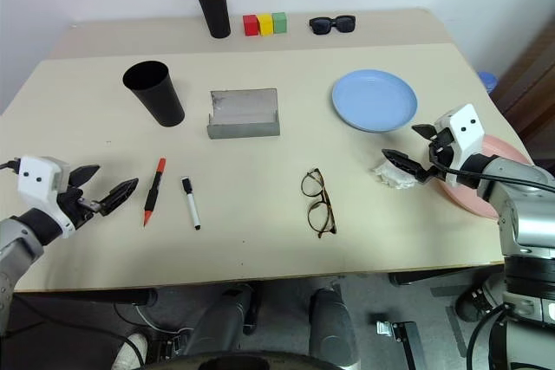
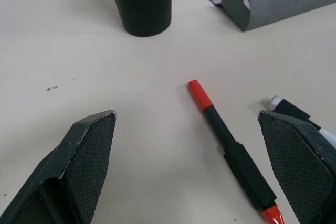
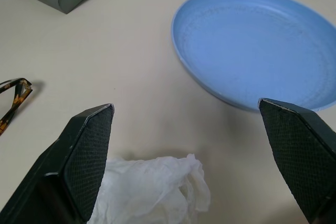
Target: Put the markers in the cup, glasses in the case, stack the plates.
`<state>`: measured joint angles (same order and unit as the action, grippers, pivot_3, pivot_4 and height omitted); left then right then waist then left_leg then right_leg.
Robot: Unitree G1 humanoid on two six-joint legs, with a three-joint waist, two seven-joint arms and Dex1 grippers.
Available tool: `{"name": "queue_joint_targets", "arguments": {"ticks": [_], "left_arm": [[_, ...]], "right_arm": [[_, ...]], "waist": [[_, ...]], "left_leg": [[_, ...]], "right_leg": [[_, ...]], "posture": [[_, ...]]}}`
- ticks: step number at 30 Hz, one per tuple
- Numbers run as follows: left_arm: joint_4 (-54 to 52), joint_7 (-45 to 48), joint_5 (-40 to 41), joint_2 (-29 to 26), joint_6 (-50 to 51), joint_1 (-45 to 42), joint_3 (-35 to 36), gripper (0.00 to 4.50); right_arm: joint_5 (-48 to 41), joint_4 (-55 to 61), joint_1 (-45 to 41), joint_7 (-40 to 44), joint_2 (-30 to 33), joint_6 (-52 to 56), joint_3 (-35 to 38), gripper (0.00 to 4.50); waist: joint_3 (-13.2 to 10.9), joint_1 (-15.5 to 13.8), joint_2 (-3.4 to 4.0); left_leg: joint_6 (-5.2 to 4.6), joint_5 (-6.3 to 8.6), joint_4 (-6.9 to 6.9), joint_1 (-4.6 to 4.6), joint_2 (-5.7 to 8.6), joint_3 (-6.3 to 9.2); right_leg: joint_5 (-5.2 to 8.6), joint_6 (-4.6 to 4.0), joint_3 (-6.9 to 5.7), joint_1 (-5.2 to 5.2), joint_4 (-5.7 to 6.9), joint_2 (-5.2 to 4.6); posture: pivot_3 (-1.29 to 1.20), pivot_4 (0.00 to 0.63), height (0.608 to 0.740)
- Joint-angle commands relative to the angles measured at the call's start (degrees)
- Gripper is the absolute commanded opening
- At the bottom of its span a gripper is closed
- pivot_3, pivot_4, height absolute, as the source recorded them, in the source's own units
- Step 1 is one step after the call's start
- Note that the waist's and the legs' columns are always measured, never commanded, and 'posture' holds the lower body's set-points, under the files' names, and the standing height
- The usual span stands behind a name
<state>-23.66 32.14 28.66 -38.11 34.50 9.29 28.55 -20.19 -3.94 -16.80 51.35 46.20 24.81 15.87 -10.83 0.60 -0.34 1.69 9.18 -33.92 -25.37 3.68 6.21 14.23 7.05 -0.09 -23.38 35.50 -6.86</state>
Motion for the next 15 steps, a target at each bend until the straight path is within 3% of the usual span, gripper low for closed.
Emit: {"name": "queue_joint_targets", "arguments": {"ticks": [1, 15], "left_arm": [[-1.03, -0.43, -0.09, -0.17, -1.08, 0.20, 1.84, 4.47], [-4.91, -5.49, -1.96, 0.26, 2.72, -2.74, -3.91, 4.47]], "right_arm": [[0.20, 0.83, -0.28, 0.12, 0.94, -0.95, -0.07, 4.50], [0.23, 6.50, -1.95, -2.42, -1.89, 0.03, -4.49, 4.50]], "waist": [[0.00, 0.01, 0.00], [0.00, -0.01, 0.00]], "left_leg": [[0.00, 0.00, 0.00, 0.00, 0.00, 0.00], [-0.02, -0.01, 0.00, 0.01, 0.00, 0.01]], "right_leg": [[0.00, 0.00, 0.00, 0.00, 0.00, 0.00], [0.00, 0.00, 0.00, 0.00, 0.02, 0.01]], "posture": [[0.00, 0.150, 0.740], [0.00, 0.150, 0.740]]}}
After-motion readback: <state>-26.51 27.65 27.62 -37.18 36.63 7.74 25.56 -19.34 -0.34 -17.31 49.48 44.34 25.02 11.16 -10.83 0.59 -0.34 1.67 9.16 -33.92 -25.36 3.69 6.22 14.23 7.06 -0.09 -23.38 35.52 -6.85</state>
